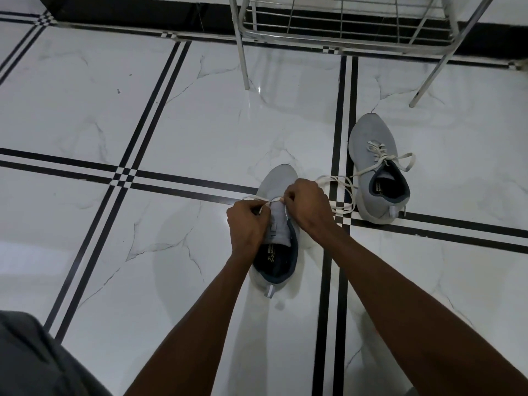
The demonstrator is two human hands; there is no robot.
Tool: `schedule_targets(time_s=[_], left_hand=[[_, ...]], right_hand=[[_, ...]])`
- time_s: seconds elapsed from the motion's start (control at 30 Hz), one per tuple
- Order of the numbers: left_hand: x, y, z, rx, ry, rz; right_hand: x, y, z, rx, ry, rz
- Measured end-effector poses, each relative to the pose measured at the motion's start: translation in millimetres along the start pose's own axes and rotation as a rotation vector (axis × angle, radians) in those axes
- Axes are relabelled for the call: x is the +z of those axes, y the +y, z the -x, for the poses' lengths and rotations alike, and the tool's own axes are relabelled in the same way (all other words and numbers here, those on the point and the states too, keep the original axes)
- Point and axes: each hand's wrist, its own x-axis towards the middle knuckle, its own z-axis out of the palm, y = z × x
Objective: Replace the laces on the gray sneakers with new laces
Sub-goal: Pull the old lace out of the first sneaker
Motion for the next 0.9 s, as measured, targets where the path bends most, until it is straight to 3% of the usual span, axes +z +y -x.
schedule_targets(time_s=[0.13, 0.33, 0.57, 0.77, 0.9], left_hand=[[-0.3, 1.8, 0.7, 0.005, -0.002, 0.020], [11.8, 9.9, 3.0, 0.006, -0.010, 0.011], [10.0, 6.9, -1.7, 0.001, -0.012, -0.038], [10.8, 9.6, -4.0, 0.019, -0.040, -0.053], [16.2, 2.7, -7.1, 0.061, -0.077, -0.106]], right_hand=[[-12.0, 22.7, 1.1, 0.254, 0.198, -0.068], [-18.2, 17.7, 8.7, 0.340, 0.283, -0.254], [-17.1, 8.4, 5.4, 0.100, 0.106, -0.249], [-3.0, -2.9, -5.1, -0.090, -0.049, 0.103], [-4.2, -8.3, -4.9, -0.149, -0.057, 0.273]])
